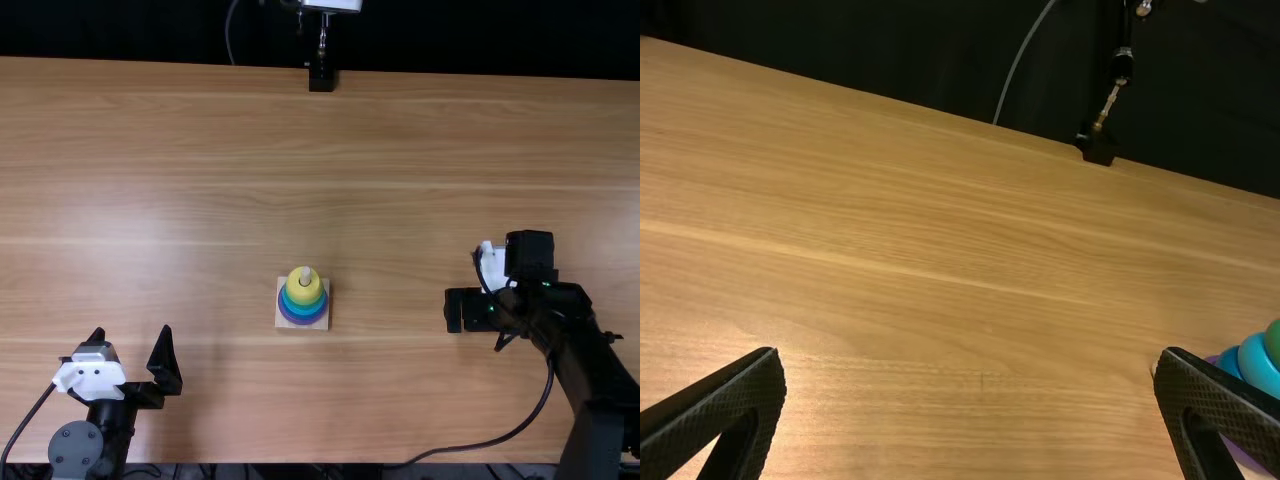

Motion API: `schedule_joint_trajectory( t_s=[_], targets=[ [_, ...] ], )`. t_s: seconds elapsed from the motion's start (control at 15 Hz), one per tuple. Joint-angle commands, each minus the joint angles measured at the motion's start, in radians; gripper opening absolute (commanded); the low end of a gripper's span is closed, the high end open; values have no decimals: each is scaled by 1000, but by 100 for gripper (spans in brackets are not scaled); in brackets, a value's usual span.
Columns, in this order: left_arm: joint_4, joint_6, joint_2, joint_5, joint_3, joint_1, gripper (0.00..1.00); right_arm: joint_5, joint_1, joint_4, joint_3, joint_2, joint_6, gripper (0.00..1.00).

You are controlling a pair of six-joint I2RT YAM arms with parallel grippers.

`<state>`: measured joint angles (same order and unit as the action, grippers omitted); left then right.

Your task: Build the Hanoi tower: stack the rings onto the peg from bottom to top in this color order: purple, dark blue, light blue, dark green, light green, yellow, orange.

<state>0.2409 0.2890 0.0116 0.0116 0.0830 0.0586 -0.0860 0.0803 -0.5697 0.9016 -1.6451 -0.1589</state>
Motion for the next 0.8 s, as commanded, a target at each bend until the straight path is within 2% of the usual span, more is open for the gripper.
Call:
schedule_joint_trajectory(
  t_s=[0.0,0.07,0.13,0.2,0.27,0.4,0.53,0.73],
  targets=[
    [19,-4,-12,14,-55,-2,100,-6,-14,2,49,-19,-3,100],
    [19,-4,-12,12,-55,-2,100,-4,-14,-4,53,-19,-5,100],
    [19,-4,-12,12,-55,-2,100,-6,-14,-13,53,-19,-5,88],
    [19,-4,-12,12,-55,-2,100,-6,-14,-19,53,-19,-5,69],
    [19,-4,-12,12,-55,-2,100,-4,-14,-33,54,-19,-9,65],
    [19,-4,-12,12,-55,-2,100,-4,-13,-114,69,-21,-14,72],
    [19,-4,-12,12,-55,-2,100,-4,-13,-212,94,-19,-12,72],
    [19,-4,-12,12,-55,-2,100,-4,-13,-234,123,-19,-10,72]
  ],
)
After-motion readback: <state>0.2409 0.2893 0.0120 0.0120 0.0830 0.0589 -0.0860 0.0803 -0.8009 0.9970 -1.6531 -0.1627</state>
